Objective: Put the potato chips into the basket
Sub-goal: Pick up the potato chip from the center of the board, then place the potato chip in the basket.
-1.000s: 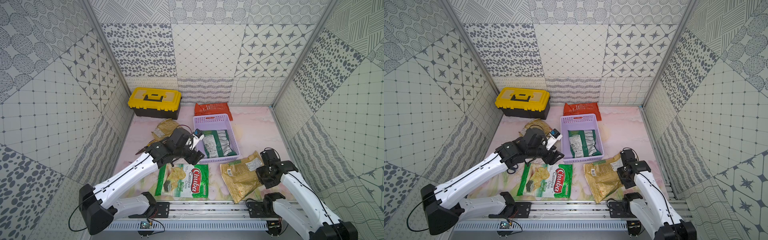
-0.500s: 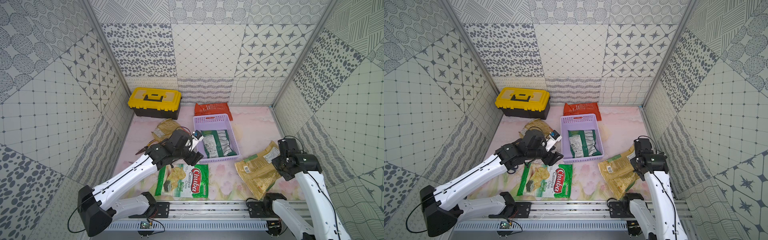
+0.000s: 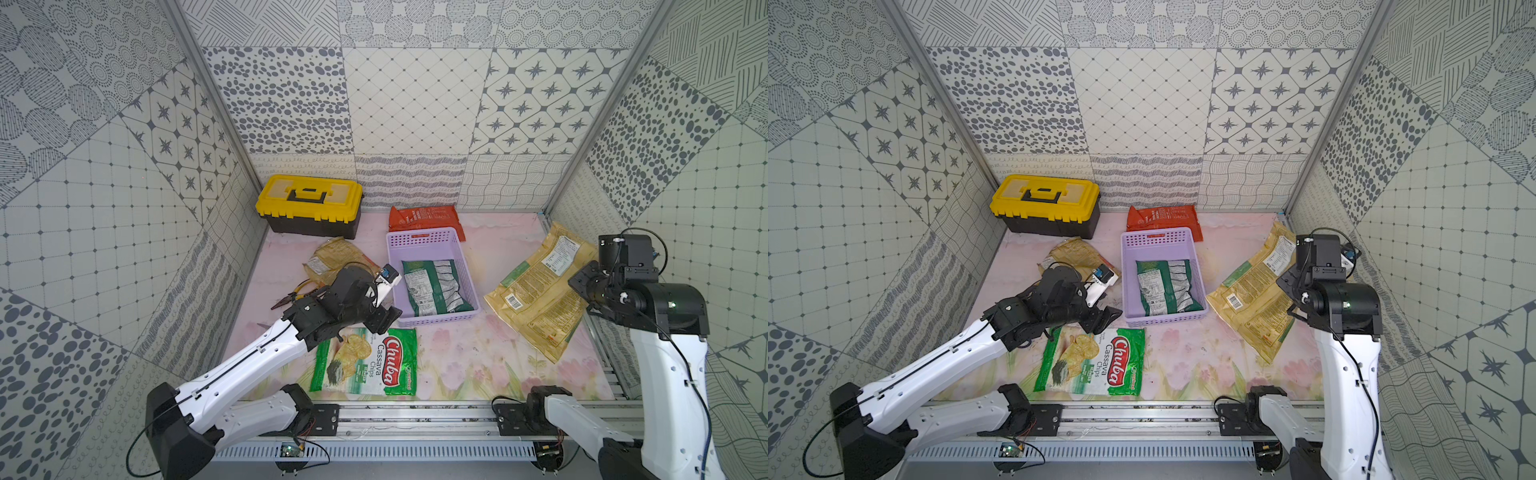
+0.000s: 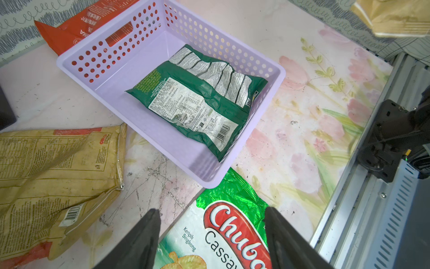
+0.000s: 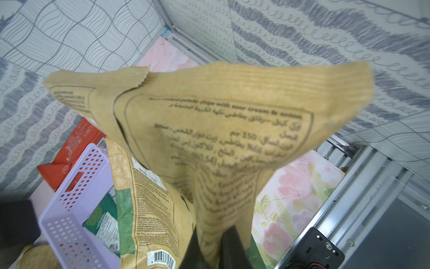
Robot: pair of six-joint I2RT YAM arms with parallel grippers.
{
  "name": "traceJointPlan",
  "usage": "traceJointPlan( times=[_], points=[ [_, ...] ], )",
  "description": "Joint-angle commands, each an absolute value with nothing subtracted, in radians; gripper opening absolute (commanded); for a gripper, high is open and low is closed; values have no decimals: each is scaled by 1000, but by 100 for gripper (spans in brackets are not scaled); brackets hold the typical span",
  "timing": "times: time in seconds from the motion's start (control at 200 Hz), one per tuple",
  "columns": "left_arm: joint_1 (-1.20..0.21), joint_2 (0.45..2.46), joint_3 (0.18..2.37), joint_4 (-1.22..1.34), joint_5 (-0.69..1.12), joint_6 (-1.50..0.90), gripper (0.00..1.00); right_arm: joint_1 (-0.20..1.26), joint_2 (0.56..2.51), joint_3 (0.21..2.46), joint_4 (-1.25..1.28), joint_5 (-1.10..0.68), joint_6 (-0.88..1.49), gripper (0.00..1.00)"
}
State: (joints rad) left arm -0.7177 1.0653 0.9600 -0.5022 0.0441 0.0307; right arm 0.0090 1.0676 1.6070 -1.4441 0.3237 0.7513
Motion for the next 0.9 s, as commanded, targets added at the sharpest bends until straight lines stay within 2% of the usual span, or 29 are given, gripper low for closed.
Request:
traceJointPlan(
  times=[0.0, 0.13, 0.255, 0.59, 0.89],
  points=[
    [-709, 1034, 941, -411, -28, 61, 75, 105, 1147, 1673, -1340, 248, 699, 3],
    [-704, 1001, 922, -397, -68, 68, 75, 310, 1284, 1764, -1268, 321, 642, 3],
    [-701, 973, 908, -392, -101, 72, 76, 404, 1471, 1912, -1241, 267, 551, 3],
    [-694, 939, 888, -380, -144, 84, 77, 458, 1851, 2200, -1244, -59, 375, 6],
    [-689, 940, 885, -374, -156, 86, 78, 460, 1990, 2173, -1269, -154, 276, 9]
  ],
)
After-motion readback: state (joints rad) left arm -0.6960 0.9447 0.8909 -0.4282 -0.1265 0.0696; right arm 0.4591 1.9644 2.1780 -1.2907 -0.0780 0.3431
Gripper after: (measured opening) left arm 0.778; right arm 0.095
